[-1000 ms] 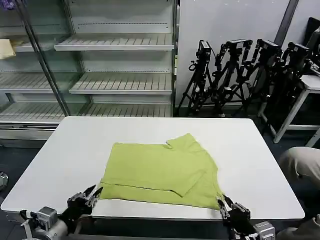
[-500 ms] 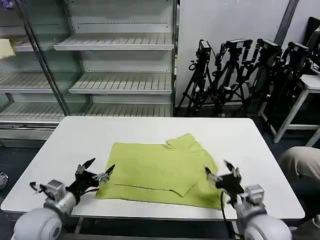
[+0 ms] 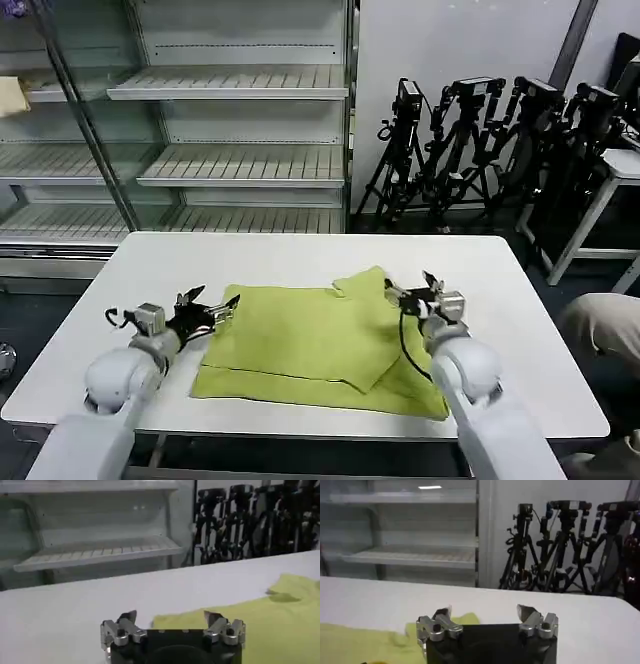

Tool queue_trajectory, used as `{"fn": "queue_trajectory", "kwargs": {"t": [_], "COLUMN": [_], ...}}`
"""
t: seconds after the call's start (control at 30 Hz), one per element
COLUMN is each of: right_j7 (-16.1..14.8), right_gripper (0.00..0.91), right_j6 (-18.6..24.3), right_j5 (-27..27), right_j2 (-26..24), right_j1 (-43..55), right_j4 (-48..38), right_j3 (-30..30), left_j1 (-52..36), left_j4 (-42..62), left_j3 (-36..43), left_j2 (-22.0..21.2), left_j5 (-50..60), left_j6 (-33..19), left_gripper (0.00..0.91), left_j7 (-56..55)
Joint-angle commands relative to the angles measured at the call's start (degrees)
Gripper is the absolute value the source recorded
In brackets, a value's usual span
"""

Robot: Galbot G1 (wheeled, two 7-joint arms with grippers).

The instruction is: Fold and organize the clothes.

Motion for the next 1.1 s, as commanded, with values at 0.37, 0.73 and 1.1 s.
{"fn": "queue_trajectory", "kwargs": {"t": [0.37,0.73,1.1], "right_j7": [0.54,0.29,-0.2], "right_gripper": [0.907,0.907,0.0], "right_j6": [-0.03,-0.03,-0.1], "right_j5": [0.49,0.49,1.13], "right_j2": [6.7,7.87,8.01], "right_j1": [11.08,12.04,11.72], "right_j4": [-20.74,-22.19,-22.17], "right_j3": [-2.55,-2.38,-2.32], "left_j1": [-12.63,-12.49,-11.49], "left_j4": [17.39,17.96,17.74], "left_j3": [5.88,5.48,5.08], "left_j2": [-2.12,-1.79,-1.82], "left_j5": [2.19,2.22,1.94], "left_j6": [1.0,1.05,1.04], "left_gripper": [0.907,0.907,0.02], "left_j7": [3.13,3.13,3.9]}}
